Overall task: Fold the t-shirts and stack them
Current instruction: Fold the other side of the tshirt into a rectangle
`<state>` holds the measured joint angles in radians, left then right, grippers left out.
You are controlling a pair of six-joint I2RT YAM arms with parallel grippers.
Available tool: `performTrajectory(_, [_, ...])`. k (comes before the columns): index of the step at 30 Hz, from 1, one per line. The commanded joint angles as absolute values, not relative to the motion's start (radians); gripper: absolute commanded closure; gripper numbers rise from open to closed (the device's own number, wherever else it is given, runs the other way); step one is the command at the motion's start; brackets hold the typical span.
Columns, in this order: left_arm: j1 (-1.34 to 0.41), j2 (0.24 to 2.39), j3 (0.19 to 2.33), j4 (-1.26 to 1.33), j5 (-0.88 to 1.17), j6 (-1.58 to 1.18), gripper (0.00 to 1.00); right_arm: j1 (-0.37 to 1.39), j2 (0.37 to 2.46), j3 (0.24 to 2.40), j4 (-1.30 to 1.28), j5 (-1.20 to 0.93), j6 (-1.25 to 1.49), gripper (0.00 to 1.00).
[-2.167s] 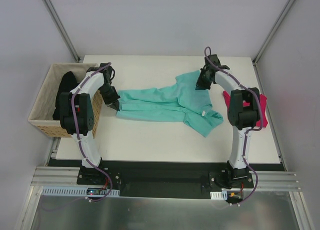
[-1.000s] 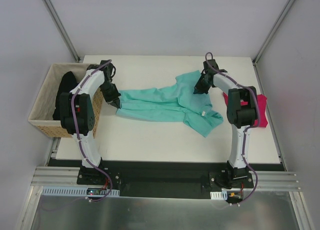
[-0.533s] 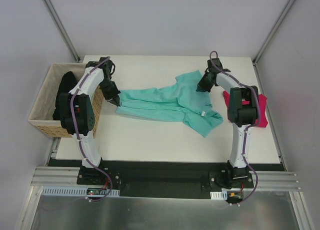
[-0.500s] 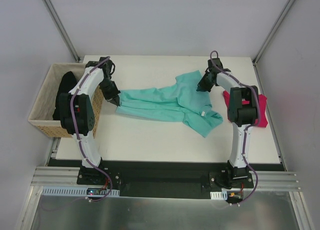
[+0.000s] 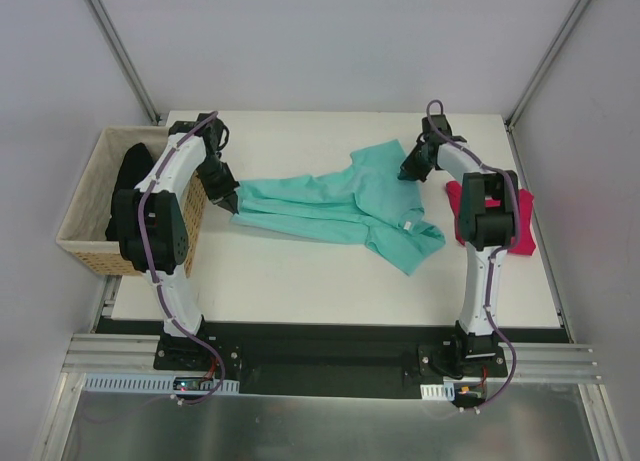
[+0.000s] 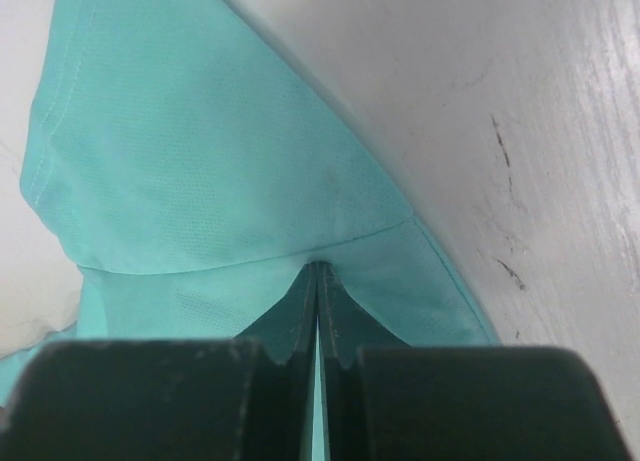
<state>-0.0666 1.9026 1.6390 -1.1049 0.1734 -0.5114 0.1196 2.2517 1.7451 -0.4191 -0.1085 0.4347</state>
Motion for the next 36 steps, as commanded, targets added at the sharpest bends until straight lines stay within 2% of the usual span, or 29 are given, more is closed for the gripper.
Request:
performTrajectory(1, [-0.077,1.844,1.664,-1.152,0.156,-0.534,1.0,0.1,2.276,1.818,-0.446,-0.078,0.436,0.99])
performTrajectory(15, [-0.077,1.829,1.637,-1.161,0.14,-0.54,1.0,0.014,2.401,2.021,-0.531,-0.058,0.396,0.99])
performTrajectory(22, [-0.077,1.83,1.64,-1.161,0.138,-0.541,1.0,0.003,2.483,2.164,-0.565,-0.146,0.351,0.99])
performTrajectory(30, [-0.078,1.841,1.647,-1.161,0.143,-0.541,1.0,0.006,2.491,2.155,-0.574,-0.221,0.299,0.99])
performTrajectory(34, [-0.08,1.845,1.649,-1.161,0.143,-0.54,1.0,0.009,2.468,2.146,-0.574,-0.212,0.282,0.68])
performTrajectory(36, [-0.081,1.847,1.651,-1.161,0.144,-0.54,1.0,0.008,2.45,2.146,-0.566,-0.215,0.275,0.59])
